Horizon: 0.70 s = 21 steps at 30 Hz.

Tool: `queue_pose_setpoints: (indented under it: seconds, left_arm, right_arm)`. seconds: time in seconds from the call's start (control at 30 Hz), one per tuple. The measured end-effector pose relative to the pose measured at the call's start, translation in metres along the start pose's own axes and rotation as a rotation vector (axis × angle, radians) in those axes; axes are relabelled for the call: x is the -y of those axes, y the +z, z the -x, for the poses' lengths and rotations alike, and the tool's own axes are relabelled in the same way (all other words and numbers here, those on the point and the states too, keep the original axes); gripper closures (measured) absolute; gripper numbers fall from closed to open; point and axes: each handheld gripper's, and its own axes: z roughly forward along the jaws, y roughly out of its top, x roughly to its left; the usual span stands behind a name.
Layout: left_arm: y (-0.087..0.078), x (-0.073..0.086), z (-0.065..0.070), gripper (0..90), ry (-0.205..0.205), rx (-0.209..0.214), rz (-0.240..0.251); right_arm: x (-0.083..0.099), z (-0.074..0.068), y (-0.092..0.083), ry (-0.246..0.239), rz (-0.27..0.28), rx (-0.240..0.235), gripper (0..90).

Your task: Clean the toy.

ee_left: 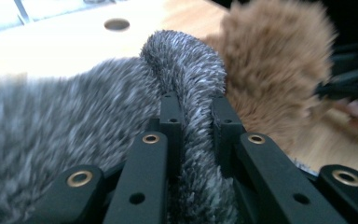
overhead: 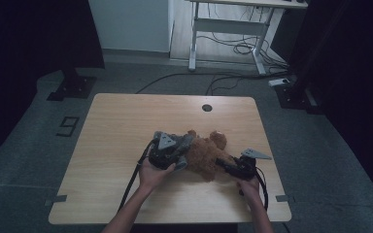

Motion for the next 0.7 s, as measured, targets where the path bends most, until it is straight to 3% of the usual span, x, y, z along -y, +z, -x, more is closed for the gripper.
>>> queue_pose_setpoints:
  seconds: [0.27, 0.4, 0.7]
  left_arm:
    - [-0.011, 0.015, -0.008, 78.5, -0.012, 0.003, 0.021]
    - [-0.020, 0.018, -0.009, 78.6, -0.005, -0.022, 0.030]
    - [-0.041, 0.027, -0.026, 78.7, -0.035, -0.083, 0.048]
  right_arm:
    - [0.000, -0.003, 0.001, -0.028, 0.000, -0.008, 50.6]
    - [0.000, -0.002, 0.001, -0.037, -0.005, -0.010, 50.6]
    - [0.001, -0.001, 0.001, -0.035, 0.003, -0.018, 50.6]
